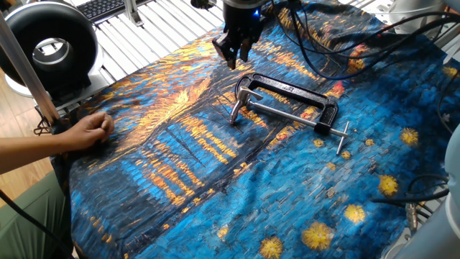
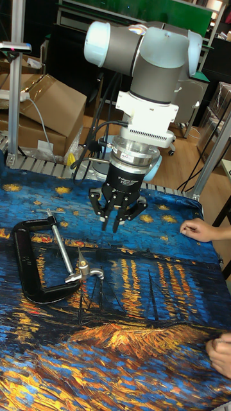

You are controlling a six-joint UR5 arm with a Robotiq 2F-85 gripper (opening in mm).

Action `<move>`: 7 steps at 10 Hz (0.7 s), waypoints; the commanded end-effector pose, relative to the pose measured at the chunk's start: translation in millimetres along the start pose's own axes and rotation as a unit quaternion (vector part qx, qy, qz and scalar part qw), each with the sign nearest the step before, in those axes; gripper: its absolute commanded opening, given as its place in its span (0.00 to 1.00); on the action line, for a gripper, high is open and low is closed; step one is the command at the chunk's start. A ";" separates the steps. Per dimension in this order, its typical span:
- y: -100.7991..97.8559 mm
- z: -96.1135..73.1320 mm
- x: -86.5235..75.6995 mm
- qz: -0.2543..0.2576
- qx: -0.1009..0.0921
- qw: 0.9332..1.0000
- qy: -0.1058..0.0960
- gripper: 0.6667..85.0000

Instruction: Turn off the water tap

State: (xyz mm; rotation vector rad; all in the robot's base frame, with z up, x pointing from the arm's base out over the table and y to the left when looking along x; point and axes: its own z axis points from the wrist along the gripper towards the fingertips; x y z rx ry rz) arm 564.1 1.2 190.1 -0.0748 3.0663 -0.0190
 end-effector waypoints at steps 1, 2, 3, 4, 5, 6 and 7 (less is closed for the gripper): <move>2.2 -1.3 -4.0 -0.001 -0.004 1.000 -0.007 0.01; 2.3 -1.2 -4.0 -0.001 -0.004 1.000 -0.007 0.01; 2.3 -1.3 -4.0 -0.001 -0.004 1.000 -0.007 0.01; 2.2 -1.2 -3.9 -0.001 -0.004 1.000 -0.007 0.01; 2.7 -0.8 -3.2 0.000 -0.005 1.000 -0.007 0.01; 7.5 1.3 -0.6 0.005 -0.018 1.000 -0.008 0.01; 5.3 3.4 6.4 -0.003 -0.019 1.000 -0.002 0.01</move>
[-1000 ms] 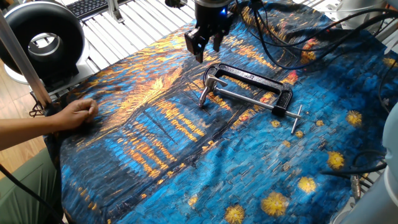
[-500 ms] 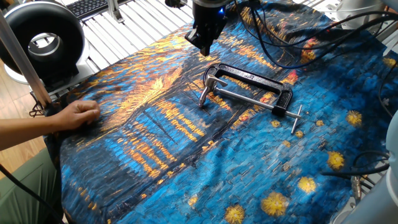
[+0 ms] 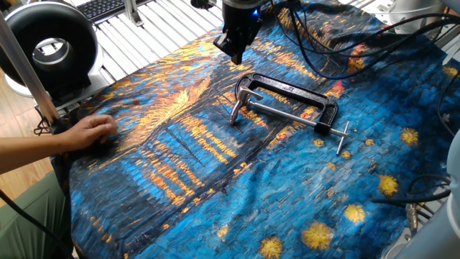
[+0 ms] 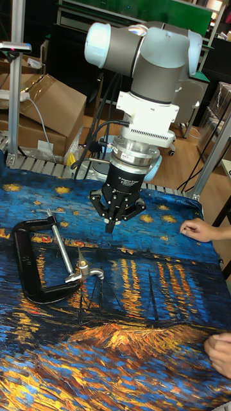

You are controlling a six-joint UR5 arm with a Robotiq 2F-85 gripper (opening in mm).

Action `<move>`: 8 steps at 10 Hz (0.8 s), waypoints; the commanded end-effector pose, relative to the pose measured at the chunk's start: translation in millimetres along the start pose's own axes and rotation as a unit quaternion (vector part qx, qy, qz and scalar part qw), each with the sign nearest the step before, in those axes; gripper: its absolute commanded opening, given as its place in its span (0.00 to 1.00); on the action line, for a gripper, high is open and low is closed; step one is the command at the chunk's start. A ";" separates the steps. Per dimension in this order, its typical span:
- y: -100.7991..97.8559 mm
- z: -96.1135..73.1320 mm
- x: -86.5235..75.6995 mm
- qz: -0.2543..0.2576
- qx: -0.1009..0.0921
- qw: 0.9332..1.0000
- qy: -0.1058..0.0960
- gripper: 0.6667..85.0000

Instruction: Turn off the water tap

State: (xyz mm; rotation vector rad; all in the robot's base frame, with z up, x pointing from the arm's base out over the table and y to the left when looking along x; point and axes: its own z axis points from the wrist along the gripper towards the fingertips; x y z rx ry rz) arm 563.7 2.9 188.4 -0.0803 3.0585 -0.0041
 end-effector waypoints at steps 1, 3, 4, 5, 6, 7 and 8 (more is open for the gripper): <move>-12.1 2.3 17.5 -0.025 0.009 1.000 0.016 0.01; -5.9 12.8 29.6 -0.024 -0.022 0.999 0.011 0.01; -5.1 15.9 31.6 -0.022 -0.027 0.999 0.006 0.01; -4.3 16.7 31.5 -0.020 -0.029 0.999 0.003 0.01; -3.8 19.0 31.2 -0.020 -0.031 0.999 0.001 0.01; 0.6 23.8 30.6 -0.018 -0.042 0.999 -0.006 0.01; 2.1 28.4 29.9 -0.018 -0.049 0.999 -0.014 0.01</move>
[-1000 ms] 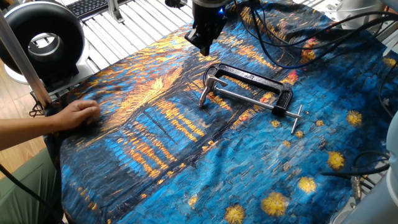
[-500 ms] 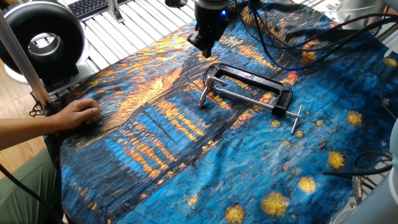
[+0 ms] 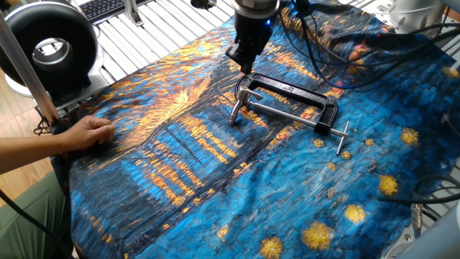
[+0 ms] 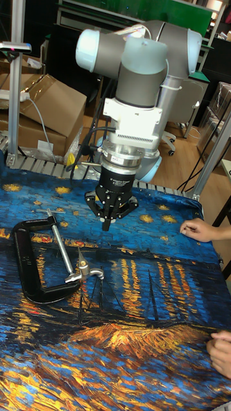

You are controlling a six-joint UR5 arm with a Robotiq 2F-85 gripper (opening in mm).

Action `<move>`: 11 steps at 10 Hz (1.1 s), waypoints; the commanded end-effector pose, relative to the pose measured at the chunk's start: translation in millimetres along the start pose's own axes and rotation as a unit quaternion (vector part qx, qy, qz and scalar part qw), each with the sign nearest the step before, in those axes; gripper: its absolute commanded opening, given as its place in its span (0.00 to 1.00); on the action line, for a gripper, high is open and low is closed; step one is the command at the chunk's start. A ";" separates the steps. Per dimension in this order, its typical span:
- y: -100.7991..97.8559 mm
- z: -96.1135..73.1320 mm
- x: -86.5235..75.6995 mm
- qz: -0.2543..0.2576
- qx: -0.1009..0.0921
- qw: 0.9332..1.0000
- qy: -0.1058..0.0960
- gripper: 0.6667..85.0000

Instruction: Turn off the water tap

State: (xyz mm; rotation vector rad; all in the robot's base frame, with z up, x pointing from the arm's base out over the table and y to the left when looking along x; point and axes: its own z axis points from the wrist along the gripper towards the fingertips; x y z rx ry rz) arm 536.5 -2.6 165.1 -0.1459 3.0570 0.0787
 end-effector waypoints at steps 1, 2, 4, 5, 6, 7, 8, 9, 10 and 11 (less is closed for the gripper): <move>10.7 9.5 1.6 0.006 -0.031 0.999 -0.013 0.01; 8.9 12.3 3.8 0.010 -0.029 0.999 -0.013 0.01; 12.3 14.5 2.7 0.016 -0.037 0.999 -0.018 0.01; 13.9 14.3 1.5 0.019 -0.040 0.999 -0.018 0.01; 17.2 13.9 0.9 0.022 -0.046 0.999 -0.018 0.01; 20.9 13.5 2.1 0.025 -0.053 0.998 -0.016 0.01; 13.9 14.3 7.7 0.018 -0.039 0.999 -0.005 0.01; 2.0 15.0 8.5 0.021 -0.016 1.000 -0.004 0.01; -9.0 15.1 13.9 0.037 0.005 0.999 0.006 0.01; -17.5 14.8 17.0 0.055 0.022 0.998 0.011 0.01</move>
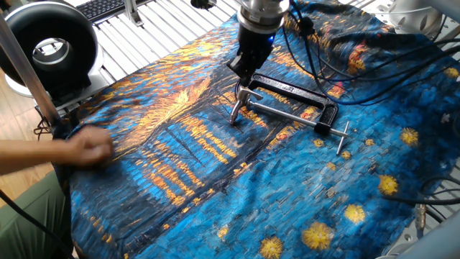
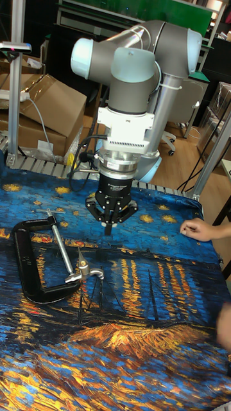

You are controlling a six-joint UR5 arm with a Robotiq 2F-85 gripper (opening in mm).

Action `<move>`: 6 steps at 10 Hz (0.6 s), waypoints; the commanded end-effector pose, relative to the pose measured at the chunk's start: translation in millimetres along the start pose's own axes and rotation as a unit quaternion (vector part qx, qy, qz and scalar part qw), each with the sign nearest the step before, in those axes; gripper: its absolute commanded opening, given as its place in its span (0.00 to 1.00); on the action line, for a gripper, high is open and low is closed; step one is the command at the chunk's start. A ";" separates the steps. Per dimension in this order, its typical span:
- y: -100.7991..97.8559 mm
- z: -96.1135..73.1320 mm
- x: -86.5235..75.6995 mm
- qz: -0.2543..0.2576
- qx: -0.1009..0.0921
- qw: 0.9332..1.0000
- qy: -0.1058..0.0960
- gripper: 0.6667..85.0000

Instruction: Turn off the water tap

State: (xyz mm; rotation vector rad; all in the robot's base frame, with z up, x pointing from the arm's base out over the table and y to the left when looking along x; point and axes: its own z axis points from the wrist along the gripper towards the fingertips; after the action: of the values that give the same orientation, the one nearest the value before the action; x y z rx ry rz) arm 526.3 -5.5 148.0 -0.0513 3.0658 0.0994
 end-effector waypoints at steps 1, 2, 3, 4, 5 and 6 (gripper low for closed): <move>-13.3 -1.6 10.9 0.051 0.025 0.998 0.020 0.01; -22.4 -2.2 12.4 0.048 0.043 0.998 0.022 0.01; -27.8 -2.5 6.7 0.016 0.052 0.998 0.012 0.01; -30.1 -2.8 8.9 -0.021 0.056 0.998 0.018 0.01; -38.9 0.0 5.4 -0.047 0.052 0.997 0.027 0.01; -48.4 4.0 -0.6 -0.057 0.054 0.997 0.029 0.01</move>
State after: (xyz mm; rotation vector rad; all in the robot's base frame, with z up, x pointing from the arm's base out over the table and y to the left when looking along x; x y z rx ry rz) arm 521.0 -36.3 145.1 -0.0999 3.1044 -0.0525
